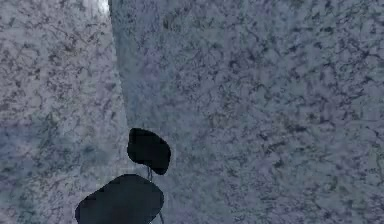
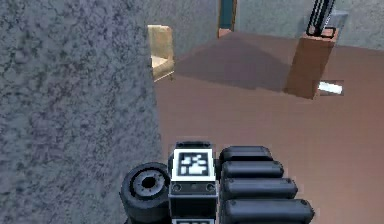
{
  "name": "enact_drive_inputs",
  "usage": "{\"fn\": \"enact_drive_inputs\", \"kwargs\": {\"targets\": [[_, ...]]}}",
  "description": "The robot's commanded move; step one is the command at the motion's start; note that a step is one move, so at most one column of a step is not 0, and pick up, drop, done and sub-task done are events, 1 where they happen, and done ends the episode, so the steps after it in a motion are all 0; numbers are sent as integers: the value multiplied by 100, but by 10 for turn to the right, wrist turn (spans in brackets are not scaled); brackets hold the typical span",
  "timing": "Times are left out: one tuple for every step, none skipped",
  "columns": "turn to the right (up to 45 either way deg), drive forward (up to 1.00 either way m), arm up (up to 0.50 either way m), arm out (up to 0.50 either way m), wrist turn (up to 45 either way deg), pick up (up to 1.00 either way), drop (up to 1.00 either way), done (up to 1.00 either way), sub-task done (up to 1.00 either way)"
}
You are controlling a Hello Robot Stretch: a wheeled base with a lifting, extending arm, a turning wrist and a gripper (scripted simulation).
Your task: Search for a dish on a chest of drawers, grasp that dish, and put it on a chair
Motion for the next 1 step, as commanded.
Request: {"fn": "enact_drive_inputs", "kwargs": {"targets": [[-450,0,0,0,0,0,0,0,0]]}}
